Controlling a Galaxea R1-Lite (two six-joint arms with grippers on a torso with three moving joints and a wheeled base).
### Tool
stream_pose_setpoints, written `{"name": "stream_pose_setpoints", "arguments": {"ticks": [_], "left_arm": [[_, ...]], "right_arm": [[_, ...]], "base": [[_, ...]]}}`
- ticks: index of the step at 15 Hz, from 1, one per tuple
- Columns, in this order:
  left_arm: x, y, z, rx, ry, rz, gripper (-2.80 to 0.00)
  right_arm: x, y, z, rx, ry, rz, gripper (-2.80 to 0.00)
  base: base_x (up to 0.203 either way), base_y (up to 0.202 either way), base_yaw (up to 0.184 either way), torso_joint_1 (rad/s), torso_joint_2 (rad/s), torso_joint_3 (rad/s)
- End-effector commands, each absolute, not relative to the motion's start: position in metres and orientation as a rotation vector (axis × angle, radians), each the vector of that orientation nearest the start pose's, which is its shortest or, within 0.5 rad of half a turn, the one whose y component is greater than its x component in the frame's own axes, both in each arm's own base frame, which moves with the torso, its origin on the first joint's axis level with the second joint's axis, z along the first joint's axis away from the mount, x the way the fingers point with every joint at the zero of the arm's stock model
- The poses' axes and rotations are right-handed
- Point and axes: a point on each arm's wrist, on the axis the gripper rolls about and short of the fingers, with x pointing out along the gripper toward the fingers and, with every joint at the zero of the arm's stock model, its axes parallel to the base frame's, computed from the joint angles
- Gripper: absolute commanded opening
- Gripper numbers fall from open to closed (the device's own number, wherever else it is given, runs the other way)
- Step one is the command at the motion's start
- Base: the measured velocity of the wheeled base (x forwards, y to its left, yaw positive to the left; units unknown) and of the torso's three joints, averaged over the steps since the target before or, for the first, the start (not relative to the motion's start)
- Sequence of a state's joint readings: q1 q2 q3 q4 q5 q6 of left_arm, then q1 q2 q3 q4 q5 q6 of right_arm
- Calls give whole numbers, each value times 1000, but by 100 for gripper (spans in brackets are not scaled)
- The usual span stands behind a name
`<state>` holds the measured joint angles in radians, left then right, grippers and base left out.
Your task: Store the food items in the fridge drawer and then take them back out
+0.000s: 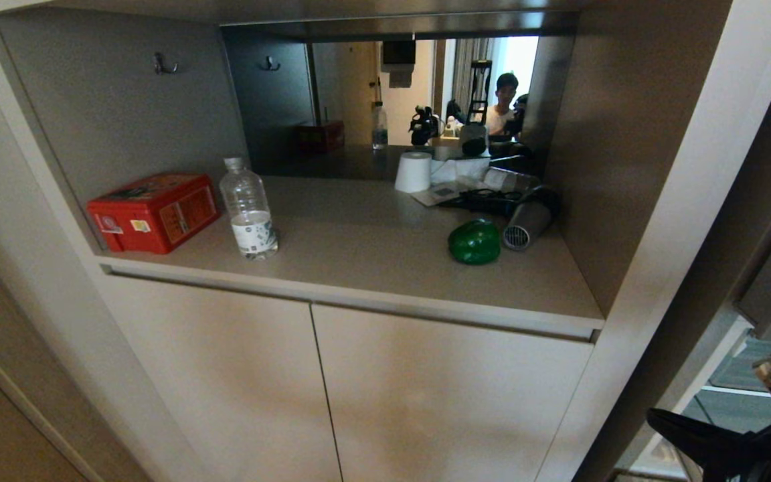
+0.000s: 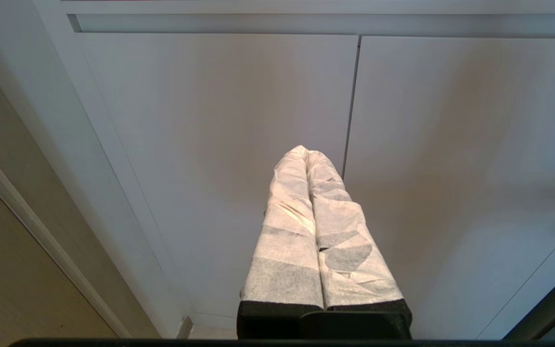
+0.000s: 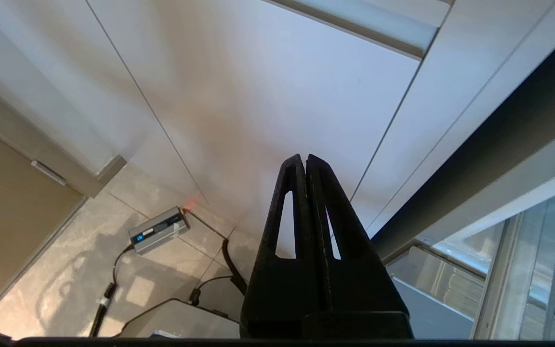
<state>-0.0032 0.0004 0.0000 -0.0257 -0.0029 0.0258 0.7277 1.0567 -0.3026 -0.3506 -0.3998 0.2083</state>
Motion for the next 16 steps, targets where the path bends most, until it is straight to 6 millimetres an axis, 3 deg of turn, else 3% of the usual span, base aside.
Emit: {"name": "stream_pose_setpoints", "arguments": {"ticks": [1,14,16], "left_arm": [[-22,0,75,26,-14,-6,-280],[-22,0,75,26,-14,-6,-280],[-22,0,75,26,-15,-6,-280]], "right_arm": [[98,75,158,-7,367,282,-280],[95,72,161,3,339,263,-280],[94,72,161,2,338,262,-280]], "base": [[0,0,0,0,0,0],[0,0,0,0,0,0],[-5,5,-125,5,4,0]]}}
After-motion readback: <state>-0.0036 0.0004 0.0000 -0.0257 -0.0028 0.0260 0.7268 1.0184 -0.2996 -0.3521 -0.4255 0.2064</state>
